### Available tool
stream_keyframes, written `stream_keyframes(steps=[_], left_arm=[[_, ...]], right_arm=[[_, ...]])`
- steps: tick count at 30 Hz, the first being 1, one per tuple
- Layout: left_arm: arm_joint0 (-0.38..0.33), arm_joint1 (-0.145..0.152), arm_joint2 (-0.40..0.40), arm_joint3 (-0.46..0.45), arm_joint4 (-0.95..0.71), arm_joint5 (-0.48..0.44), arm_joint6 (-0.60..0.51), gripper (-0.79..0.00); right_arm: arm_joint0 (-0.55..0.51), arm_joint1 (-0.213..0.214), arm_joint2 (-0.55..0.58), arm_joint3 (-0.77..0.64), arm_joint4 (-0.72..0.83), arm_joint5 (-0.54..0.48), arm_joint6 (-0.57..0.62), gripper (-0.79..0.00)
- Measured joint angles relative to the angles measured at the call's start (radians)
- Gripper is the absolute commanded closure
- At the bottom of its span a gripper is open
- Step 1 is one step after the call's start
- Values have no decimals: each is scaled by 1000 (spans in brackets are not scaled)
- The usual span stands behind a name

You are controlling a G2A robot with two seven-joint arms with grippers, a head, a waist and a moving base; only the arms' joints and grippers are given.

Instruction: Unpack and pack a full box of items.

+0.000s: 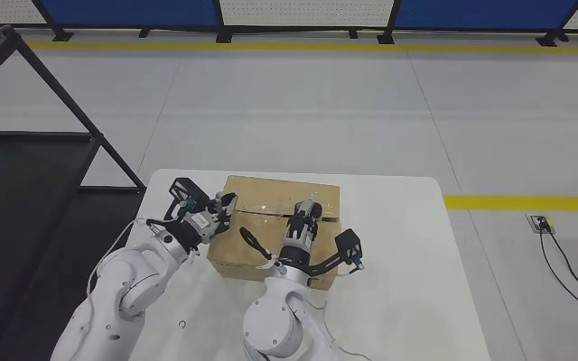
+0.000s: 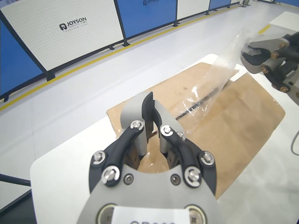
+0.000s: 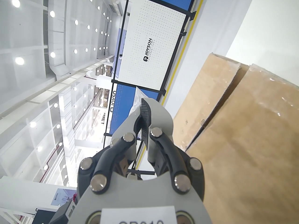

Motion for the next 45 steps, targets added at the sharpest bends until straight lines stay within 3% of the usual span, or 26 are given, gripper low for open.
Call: stream_keyframes(steps=[12,25,27,32,35,40,41,43,44,45], left_arm=[[-67,-10,73,109,36,-52,-56,0],[-83,-15,89,131,44,-46,-49,0],[-85,-15,90,131,44,-45,-48,0],[-87,-17,92,131,44,-44,-45,0],[-90,-17,94,134,45,-44,-43,0],[-93,-19,95,140,44,-45,-40,0],[-94,-19,95,141,43,-44,-40,0],[-95,-19,95,143,41,-45,-39,0],[-95,-19,95,143,41,-44,-38,0],[-95,-20,95,144,40,-44,-37,0]], right_arm=[[-23,7,8,-19,-1,-4,13,0],[-40,13,19,-10,-31,15,54,0],[-42,14,21,-5,-42,23,62,-102],[-47,15,29,0,-72,43,80,-271],[-49,16,32,2,-95,55,92,-289],[-57,20,33,2,-157,86,142,-385],[-58,21,33,3,-175,94,151,-431],[-61,23,33,5,-224,119,169,-705],[-61,23,33,7,-248,132,174,-785],[-61,24,33,10,-281,153,178,-785]])
